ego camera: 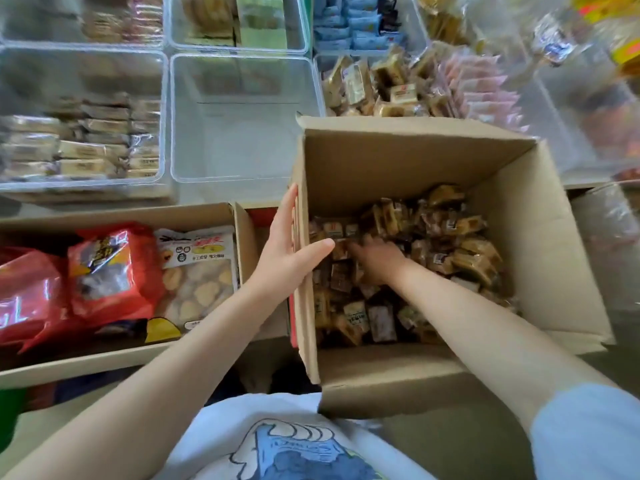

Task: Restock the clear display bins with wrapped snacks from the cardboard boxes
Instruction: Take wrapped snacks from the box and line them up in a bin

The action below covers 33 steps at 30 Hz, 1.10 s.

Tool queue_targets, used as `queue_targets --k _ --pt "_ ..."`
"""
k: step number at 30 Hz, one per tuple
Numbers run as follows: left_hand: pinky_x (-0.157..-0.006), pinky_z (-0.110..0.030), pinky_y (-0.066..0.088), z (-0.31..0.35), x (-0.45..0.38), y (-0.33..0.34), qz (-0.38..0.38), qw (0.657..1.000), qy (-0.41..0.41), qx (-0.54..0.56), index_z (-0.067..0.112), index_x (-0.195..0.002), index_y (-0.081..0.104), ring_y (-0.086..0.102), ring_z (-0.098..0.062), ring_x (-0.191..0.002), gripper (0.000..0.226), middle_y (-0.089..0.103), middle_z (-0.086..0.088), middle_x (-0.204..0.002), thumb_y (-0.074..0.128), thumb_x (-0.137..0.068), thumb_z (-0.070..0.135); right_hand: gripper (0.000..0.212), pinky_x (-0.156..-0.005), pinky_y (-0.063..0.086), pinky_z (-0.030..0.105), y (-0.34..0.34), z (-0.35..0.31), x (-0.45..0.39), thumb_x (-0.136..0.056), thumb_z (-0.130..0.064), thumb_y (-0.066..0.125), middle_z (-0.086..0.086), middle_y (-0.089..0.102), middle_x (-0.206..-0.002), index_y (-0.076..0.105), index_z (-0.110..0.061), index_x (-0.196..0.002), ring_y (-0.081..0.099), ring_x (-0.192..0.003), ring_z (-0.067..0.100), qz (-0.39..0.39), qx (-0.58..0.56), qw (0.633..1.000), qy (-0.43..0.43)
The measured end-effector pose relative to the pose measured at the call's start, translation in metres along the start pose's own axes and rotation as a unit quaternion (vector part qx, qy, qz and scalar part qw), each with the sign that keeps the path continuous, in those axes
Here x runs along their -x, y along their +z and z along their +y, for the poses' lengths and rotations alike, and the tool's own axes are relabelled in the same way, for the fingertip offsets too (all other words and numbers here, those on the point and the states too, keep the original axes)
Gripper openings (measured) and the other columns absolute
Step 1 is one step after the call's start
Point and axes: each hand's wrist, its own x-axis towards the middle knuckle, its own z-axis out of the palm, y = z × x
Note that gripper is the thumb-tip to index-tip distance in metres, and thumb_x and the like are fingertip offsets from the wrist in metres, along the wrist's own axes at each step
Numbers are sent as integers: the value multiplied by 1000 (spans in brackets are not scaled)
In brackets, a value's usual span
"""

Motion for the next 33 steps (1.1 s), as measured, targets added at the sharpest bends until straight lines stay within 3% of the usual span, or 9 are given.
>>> queue_targets --k 5,8,12,15,17,21,24,26,33 --pt "-121 -54 27 -3 -1 3 2 1000 4 -4 51 -155 11 23 -9 -150 96 21 18 -164 67 -77 56 85 -111 32 54 23 -1 -15 -87 -38 69 17 27 -156 21 -26 -155 30 -139 40 -25 64 997 -25" --pt "-120 -54 29 -3 -1 4 4 1000 7 -4 50 -155 12 24 -9 -150 99 23 17 -163 66 -72 62 85 -107 38 48 1 5 -4 -81 -41 75 15 37 -149 27 -26 -150 37 -135 37 10 -120 992 -22" --pt "-118 -54 33 -1 -3 0 9 999 8 -39 48 -155 15 26 -10 -148 98 26 15 -162 68 -73 57 61 -95 55 41 -63 18 39 -77 -42 77 2 55 -129 44 -34 -127 60 -110 19 79 -498 862 -51" --pt "-120 -52 31 7 -1 -6 39 992 28 -116 37 -157 20 24 -9 -148 88 26 13 -161 71 -85 44 60 -92 57 35 -107 13 85 -81 -41 76 -3 57 -126 48 -35 -133 62 -112 14 154 -625 754 -130" --pt "-120 -47 31 17 2 -12 46 986 86 -136 36 -152 30 24 -7 -146 76 27 15 -158 69 -88 45 53 -89 57 32 -129 0 108 -86 -33 76 -3 61 -121 51 -29 -132 64 -110 13 181 -642 727 -164" --pt "-96 -26 48 46 1 -36 72 977 168 -108 49 -130 45 51 -4 -120 55 52 21 -130 75 -84 46 60 -81 53 23 -166 -43 120 -76 -58 76 -5 70 -110 56 -22 -120 67 -99 7 225 -615 737 -169" --pt "-74 -26 57 56 -9 -77 149 974 168 -30 28 -118 59 66 -4 -89 38 68 6 -104 79 -86 27 60 -69 48 16 -190 -85 111 -77 -62 59 -1 70 -98 58 -16 -116 64 -78 1 218 -603 747 -172" --pt "-68 -23 56 55 -14 -119 183 970 161 9 30 -109 57 66 -2 -79 33 68 1 -95 78 -87 17 50 -68 50 21 -205 -112 99 -87 -58 50 5 70 -94 59 -17 -115 64 -75 8 204 -597 758 -166" --pt "-81 -23 55 8 -46 -283 182 979 84 -31 26 -137 49 65 -1 -96 58 66 8 -112 74 -87 42 12 -70 54 27 -259 -212 23 -98 -31 61 7 70 -96 62 -28 -110 65 -72 11 181 -541 805 -164"
